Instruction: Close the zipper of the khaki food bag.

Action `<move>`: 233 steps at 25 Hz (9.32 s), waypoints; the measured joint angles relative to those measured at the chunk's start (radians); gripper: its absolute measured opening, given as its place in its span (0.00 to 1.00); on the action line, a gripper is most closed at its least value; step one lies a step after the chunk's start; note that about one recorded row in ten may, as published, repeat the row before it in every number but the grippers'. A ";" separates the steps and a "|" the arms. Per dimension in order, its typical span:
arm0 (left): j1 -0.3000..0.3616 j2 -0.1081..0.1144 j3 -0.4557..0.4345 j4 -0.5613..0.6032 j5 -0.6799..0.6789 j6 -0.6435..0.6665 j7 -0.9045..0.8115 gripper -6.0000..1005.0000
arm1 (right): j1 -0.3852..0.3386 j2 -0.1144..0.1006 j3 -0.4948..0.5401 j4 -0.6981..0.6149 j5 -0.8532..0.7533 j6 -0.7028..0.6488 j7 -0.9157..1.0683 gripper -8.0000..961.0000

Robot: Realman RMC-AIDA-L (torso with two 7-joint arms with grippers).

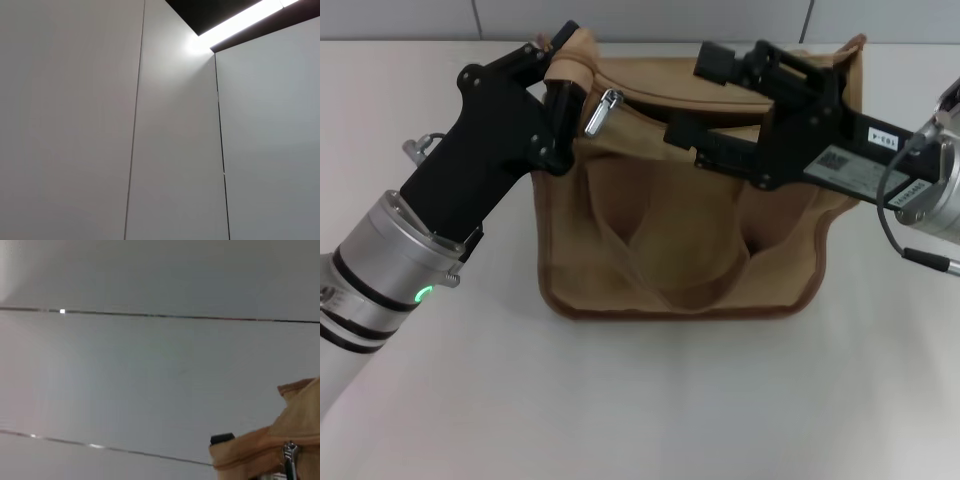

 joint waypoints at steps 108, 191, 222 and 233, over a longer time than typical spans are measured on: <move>-0.069 0.002 -0.005 -0.024 -0.005 -0.063 -0.044 0.06 | 0.019 0.007 -0.252 -0.171 0.090 0.169 -0.804 0.35; -0.007 0.003 -0.108 -0.004 -0.009 -0.085 -0.044 0.09 | -0.265 -0.088 -0.223 -0.285 0.097 0.190 -0.672 0.03; 0.119 0.001 -0.238 0.082 -0.008 -0.309 -0.029 0.39 | -0.338 -0.019 0.021 -0.308 0.099 -0.082 -1.036 0.51; 0.254 0.005 -0.319 0.090 0.013 -0.078 -0.106 0.79 | -0.335 -0.003 0.019 -0.271 0.103 -0.154 -1.134 0.56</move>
